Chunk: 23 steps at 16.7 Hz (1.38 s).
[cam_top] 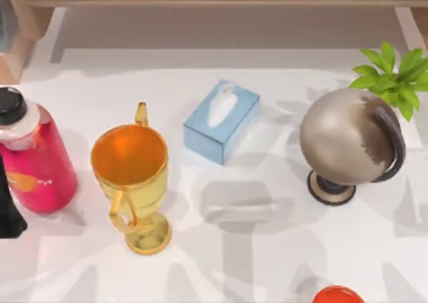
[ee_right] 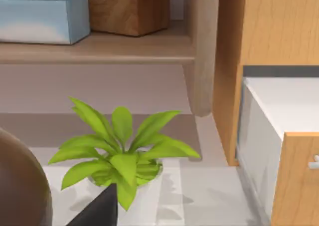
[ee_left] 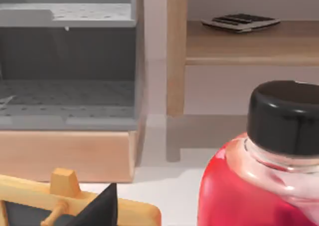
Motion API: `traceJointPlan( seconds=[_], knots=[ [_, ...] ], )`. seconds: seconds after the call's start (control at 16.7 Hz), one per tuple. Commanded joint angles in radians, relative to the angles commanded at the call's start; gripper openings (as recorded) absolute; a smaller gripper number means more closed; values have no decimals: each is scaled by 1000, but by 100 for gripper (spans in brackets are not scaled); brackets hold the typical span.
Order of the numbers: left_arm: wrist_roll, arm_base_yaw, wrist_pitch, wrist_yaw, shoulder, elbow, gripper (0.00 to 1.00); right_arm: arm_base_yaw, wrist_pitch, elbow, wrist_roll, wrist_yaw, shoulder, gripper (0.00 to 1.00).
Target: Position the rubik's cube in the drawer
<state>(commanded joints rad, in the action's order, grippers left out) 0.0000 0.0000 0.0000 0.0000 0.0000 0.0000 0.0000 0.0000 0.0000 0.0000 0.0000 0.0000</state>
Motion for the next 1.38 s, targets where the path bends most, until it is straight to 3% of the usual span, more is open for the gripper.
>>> traceJointPlan(
  seconds=[0.24,0.48,1.38],
  knots=[
    [0,0,0,0,0,0,100,14,4,30,2,12,31,100],
    [0,0,0,0,0,0,100,85,17,211,9,78,220,100],
    [0,0,0,0,0,0,100,510,73,1533,16,530,1623,100]
  ],
)
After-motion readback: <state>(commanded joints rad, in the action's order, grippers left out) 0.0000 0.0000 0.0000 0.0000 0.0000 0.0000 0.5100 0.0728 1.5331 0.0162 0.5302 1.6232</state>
